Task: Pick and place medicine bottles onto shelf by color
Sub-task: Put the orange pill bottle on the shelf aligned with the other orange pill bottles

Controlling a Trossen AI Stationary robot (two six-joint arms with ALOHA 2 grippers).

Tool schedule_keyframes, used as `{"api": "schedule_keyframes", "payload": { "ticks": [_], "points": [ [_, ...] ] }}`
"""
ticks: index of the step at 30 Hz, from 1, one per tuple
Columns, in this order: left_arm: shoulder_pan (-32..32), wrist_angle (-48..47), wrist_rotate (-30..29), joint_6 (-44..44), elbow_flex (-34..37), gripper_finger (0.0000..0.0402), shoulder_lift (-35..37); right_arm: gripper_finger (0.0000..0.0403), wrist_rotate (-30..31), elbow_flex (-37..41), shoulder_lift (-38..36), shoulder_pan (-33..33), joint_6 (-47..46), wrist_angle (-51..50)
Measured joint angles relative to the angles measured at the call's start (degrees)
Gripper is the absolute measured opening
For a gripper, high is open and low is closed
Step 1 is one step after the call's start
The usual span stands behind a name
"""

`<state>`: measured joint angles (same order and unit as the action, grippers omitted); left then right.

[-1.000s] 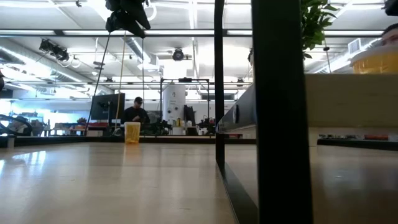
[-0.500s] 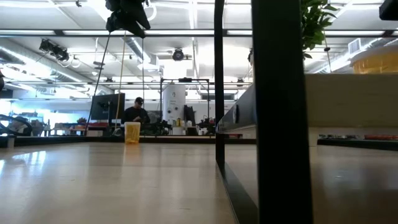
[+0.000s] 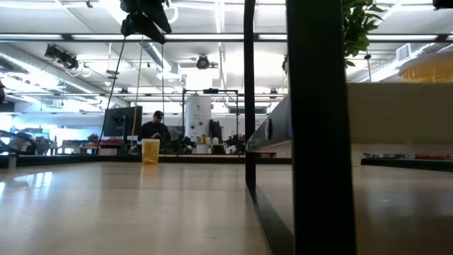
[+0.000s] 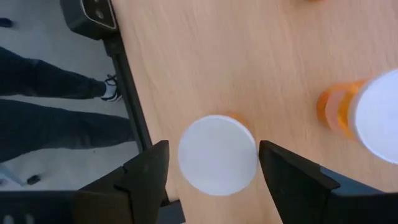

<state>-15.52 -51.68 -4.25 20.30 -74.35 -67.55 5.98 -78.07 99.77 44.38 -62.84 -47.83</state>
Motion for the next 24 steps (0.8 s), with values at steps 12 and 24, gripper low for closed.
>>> {"api": "schedule_keyframes", "payload": {
  "ticks": [12, 24],
  "points": [
    [0.0, -0.1, -1.1, 0.0, 0.0, 0.0258, 0.0, 0.0257, 6.2, 0.0, -8.3, -0.4, -3.4, -2.6],
    [-10.0, -2.4, -3.3, -2.8, 2.0, 0.0280, -1.5, 0.0257, 26.6, 0.0, -23.3, -10.1, -1.8, 0.8]
  ]
}}
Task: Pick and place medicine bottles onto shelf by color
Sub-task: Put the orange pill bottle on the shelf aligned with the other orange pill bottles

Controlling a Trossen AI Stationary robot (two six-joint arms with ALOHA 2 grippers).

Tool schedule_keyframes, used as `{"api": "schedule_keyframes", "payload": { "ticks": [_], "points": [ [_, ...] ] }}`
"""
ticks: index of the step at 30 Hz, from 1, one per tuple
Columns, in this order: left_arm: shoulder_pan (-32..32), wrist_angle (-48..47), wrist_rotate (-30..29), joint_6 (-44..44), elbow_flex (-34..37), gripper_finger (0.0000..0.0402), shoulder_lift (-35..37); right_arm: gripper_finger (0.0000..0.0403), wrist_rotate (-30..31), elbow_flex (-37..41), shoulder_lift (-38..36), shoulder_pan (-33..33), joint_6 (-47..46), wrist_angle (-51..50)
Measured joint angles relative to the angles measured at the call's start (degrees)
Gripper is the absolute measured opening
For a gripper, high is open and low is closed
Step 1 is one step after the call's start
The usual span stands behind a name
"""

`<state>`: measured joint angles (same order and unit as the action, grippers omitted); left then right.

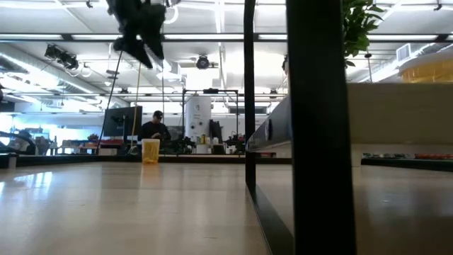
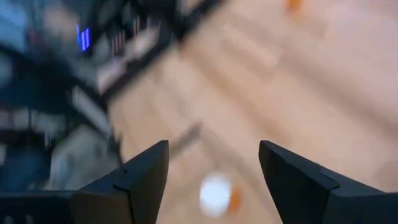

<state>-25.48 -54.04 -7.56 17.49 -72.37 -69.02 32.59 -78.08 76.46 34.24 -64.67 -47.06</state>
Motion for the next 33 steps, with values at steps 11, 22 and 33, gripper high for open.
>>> {"api": "schedule_keyframes", "payload": {
  "ticks": [11, 22, 33],
  "points": [
    [-6.9, -1.3, 2.5, -3.3, 4.1, 0.0280, -7.5, 0.0261, 4.2, 0.0, -5.4, -17.0, 27.3, 13.3],
    [-8.5, -2.1, -0.1, -4.5, 4.0, 0.0307, -15.0, 0.0305, -7.4, 0.0, 0.9, -28.6, 34.0, 13.0],
    [-11.0, 2.1, -2.9, -3.2, 4.0, 0.0373, -16.5, 0.0374, -6.3, 0.0, 2.4, -30.1, 32.9, 12.5]
  ]
}}
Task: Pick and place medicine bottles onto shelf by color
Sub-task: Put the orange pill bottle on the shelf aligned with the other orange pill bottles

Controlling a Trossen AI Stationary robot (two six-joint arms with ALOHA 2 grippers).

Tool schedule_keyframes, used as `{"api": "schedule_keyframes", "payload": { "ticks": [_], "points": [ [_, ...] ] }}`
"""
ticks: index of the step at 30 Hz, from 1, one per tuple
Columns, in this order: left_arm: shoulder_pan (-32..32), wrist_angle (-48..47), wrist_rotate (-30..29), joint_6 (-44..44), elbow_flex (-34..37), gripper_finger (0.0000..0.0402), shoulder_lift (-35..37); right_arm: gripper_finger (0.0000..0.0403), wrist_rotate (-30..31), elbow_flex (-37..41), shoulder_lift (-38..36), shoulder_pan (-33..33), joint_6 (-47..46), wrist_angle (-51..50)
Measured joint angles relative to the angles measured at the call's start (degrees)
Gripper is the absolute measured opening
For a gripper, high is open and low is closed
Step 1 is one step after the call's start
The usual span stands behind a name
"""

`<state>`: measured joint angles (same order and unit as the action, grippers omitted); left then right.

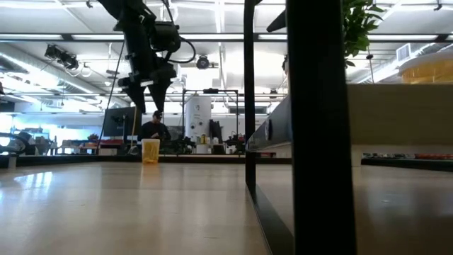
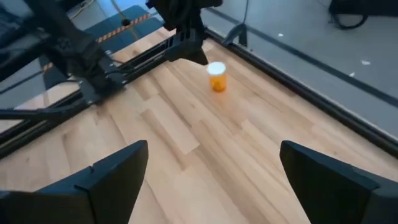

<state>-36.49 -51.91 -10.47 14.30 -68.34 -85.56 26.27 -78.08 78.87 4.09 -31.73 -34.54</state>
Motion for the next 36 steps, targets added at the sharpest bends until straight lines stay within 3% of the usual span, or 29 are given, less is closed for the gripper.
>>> {"api": "schedule_keyframes", "payload": {
  "ticks": [10, 36],
  "points": [
    [-5.3, 1.6, 1.1, -0.4, 0.0, 0.0374, -3.3, 0.0375, 0.8, 0.0, 0.0, -2.1, -4.2, -0.4],
    [-6.6, 4.7, 2.0, -1.3, 0.0, 0.0374, -14.8, 0.0375, -1.5, 0.0, 0.0, -2.6, -8.4, -3.0]
  ]
}}
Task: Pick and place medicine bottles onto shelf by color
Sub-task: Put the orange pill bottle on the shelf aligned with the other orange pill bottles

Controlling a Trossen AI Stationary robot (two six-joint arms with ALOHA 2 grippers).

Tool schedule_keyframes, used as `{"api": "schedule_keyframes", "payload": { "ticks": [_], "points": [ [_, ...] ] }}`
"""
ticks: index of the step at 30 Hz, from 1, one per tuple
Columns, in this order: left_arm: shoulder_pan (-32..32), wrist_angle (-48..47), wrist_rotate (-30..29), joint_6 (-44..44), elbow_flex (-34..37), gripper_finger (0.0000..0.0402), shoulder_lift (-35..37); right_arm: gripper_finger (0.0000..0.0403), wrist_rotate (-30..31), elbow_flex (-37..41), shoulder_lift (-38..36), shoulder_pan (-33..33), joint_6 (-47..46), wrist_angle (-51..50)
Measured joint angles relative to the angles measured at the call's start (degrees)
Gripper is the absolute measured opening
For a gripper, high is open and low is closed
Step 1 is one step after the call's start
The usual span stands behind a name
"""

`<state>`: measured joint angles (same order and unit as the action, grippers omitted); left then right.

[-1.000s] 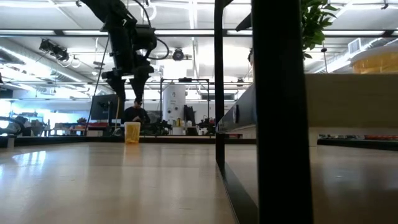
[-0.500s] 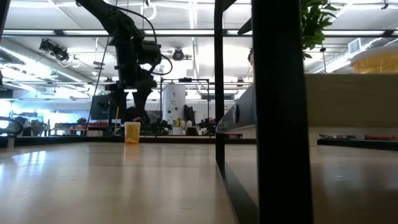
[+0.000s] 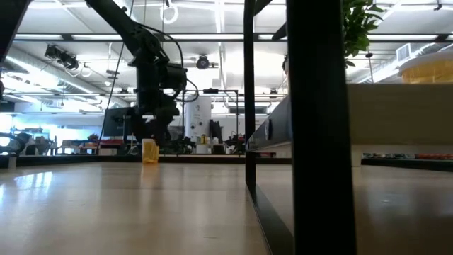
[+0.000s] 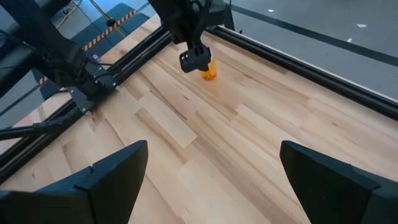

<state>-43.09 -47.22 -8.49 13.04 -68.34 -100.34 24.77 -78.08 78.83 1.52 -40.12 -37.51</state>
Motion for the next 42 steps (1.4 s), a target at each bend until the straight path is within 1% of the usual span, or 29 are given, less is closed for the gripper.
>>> {"api": "schedule_keyframes", "payload": {
  "ticks": [6, 19, 23, 29, 36, 38, 42],
  "points": [
    [0.0, 0.2, 1.7, -0.4, 0.0, 0.0373, -2.7, 0.0374, 0.0, 0.0, 0.0, -0.2, 0.0, -0.2],
    [0.2, 1.5, 2.3, -1.8, 0.0, 0.0370, -2.8, 0.0374, 0.2, 0.0, 0.0, -1.1, 1.1, -2.4],
    [0.2, 1.5, 2.3, -1.8, 0.0, 0.0345, -2.8, 0.0374, 0.2, 0.0, 0.0, -1.4, 1.3, -2.8],
    [0.2, 1.5, 2.5, -1.8, 0.0, 0.0286, -2.8, 0.0374, 0.2, 0.0, 0.0, -1.8, 1.3, -2.8],
    [2.1, 1.6, 6.3, -1.7, 0.0, 0.0216, -2.8, 0.0374, 0.4, 0.0, 0.0, -2.1, 1.3, -2.9],
    [3.6, 1.6, 6.6, -1.7, 0.0, 0.0207, -2.8, 0.0374, 0.5, 0.0, 0.0, -2.2, 1.4, -2.8],
    [7.3, 1.6, 6.8, -0.2, -0.1, 0.0213, -2.8, 0.0374, 0.7, 0.0, 0.0, -2.1, 2.2, -2.8]
  ]
}}
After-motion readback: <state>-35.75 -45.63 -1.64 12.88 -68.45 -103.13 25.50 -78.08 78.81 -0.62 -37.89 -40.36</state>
